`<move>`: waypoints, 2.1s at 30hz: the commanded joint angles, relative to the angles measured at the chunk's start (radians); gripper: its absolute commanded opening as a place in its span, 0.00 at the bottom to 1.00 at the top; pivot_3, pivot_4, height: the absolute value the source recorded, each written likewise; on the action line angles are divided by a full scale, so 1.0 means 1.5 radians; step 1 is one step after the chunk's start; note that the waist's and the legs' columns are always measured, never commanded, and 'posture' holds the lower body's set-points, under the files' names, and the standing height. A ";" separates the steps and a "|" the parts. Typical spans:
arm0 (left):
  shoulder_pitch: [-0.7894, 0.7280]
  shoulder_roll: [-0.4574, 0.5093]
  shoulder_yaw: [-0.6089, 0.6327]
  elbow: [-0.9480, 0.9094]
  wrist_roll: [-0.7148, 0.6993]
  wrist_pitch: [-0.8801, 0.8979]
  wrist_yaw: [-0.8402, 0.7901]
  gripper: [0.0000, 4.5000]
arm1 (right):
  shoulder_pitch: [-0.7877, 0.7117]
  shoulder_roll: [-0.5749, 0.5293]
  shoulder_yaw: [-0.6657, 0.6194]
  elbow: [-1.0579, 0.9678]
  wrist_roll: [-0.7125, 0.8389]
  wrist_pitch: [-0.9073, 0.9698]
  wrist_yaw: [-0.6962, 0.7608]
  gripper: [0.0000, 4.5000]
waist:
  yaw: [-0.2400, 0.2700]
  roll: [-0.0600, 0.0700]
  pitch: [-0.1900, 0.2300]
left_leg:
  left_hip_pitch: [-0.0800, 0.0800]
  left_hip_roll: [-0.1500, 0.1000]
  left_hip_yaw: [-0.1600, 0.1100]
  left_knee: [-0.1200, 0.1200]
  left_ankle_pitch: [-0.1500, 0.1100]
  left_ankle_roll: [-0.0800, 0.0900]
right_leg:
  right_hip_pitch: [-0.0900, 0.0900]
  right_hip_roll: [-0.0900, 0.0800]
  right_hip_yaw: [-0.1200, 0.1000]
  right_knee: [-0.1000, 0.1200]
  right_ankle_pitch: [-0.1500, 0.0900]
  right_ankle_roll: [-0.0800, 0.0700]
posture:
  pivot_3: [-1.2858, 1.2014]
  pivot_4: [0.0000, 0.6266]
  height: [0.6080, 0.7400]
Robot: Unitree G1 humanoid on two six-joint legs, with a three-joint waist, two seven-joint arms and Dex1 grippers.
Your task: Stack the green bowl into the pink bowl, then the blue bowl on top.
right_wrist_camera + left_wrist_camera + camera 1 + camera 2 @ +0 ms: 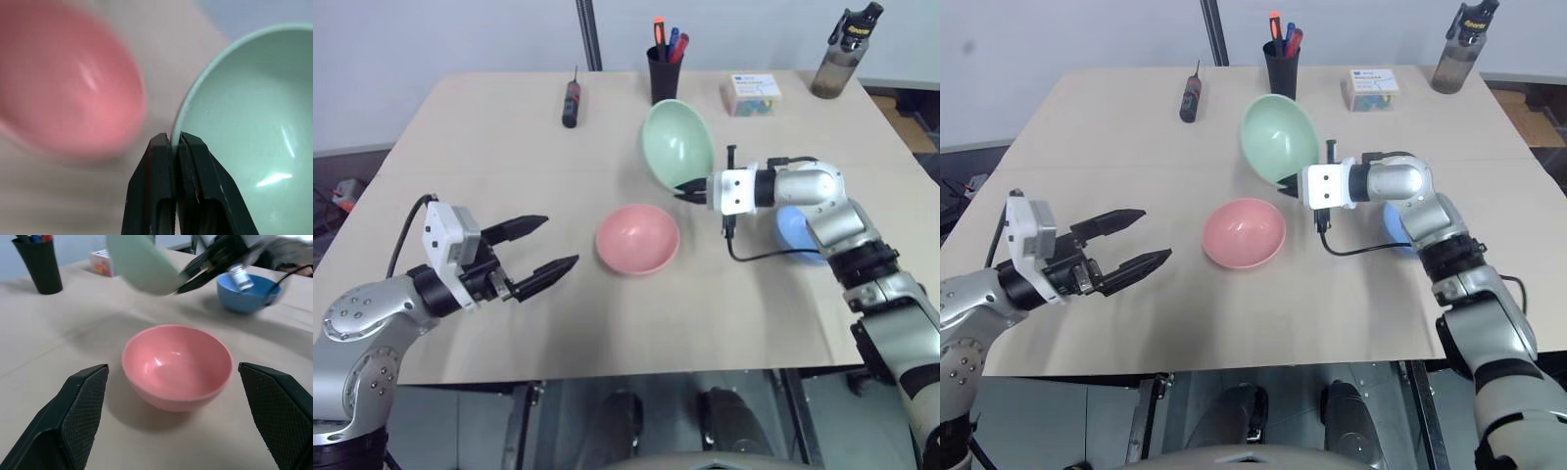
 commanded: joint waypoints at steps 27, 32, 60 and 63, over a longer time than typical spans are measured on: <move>-0.139 0.017 -0.140 0.041 0.010 -0.065 -0.106 1.00 | 0.405 -0.088 -0.319 -0.471 0.013 0.587 -0.290 0.75 | 0.018 0.000 0.000 | 0.000 -0.001 0.001 -0.001 0.000 0.000 | 0.000 0.000 0.000 0.000 0.000 0.000 | 0.52 0.24 1.00; -0.193 0.022 -0.156 0.079 0.012 -0.082 -0.153 1.00 | 0.453 -0.073 -0.311 -0.473 0.012 0.641 -0.339 0.75 | 0.012 0.000 0.000 | 0.001 0.000 0.002 -0.001 0.000 0.000 | 0.000 0.001 0.002 0.001 0.000 0.000 | 0.52 0.24 1.00; -0.168 -0.046 -0.015 0.088 -0.030 -0.109 -0.020 1.00 | 0.191 0.096 -0.098 -0.435 0.190 0.558 -0.200 0.03 | 0.013 0.000 0.000 | 0.001 0.000 0.001 0.000 0.000 0.000 | 0.000 0.002 0.001 0.001 0.000 0.000 | 0.52 0.24 1.00; -0.164 -0.046 0.007 0.087 -0.039 -0.103 0.003 1.00 | 0.180 0.123 -0.077 -0.418 0.227 0.568 -0.172 0.03 | 0.018 -0.001 0.000 | 0.000 -0.001 0.000 0.000 0.000 0.000 | 0.000 0.001 0.000 0.000 0.000 0.000 | 0.52 0.24 1.00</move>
